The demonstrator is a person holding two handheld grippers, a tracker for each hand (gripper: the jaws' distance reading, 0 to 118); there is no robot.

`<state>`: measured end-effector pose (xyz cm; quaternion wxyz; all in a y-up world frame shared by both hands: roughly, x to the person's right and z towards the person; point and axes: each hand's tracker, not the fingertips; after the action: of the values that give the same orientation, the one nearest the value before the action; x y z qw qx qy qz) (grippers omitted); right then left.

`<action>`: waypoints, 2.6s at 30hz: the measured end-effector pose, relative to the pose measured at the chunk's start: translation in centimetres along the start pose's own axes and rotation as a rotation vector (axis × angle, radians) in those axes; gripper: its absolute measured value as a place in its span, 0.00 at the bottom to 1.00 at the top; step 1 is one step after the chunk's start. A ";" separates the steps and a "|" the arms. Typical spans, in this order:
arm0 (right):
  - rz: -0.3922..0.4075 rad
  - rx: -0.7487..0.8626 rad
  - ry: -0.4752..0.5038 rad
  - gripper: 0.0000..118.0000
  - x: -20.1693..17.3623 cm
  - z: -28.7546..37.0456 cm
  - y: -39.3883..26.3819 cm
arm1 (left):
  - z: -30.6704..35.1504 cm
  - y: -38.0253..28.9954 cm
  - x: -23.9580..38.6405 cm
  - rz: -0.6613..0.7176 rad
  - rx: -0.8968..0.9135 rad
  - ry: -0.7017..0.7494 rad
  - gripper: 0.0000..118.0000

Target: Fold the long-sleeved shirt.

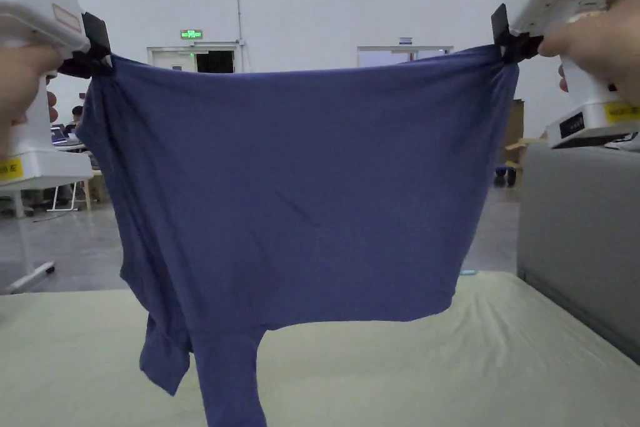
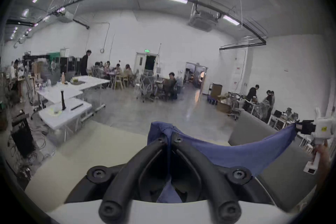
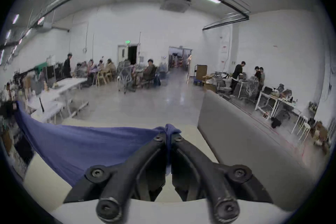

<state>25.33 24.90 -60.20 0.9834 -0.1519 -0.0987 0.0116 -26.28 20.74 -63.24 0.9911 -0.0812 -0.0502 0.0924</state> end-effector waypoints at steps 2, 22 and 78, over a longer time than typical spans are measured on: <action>-0.017 0.013 -0.018 0.01 -0.4 0.0 0.7 | -0.2 0.7 0.1 0.003 0.017 0.024 0.00; 0.185 -0.596 0.039 0.01 -4.9 -21.3 -35.3 | -15.4 -33.6 -5.9 -0.170 -0.671 0.047 0.00; 0.122 -0.873 0.217 0.96 8.4 20.6 -61.6 | 33.3 -54.0 -11.4 -0.066 -0.843 -0.004 1.00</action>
<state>29.07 -27.30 -20.78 0.8294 -0.5583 0.0184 0.0107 -31.83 -28.76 -22.33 0.8734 -0.4779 -0.0879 0.0321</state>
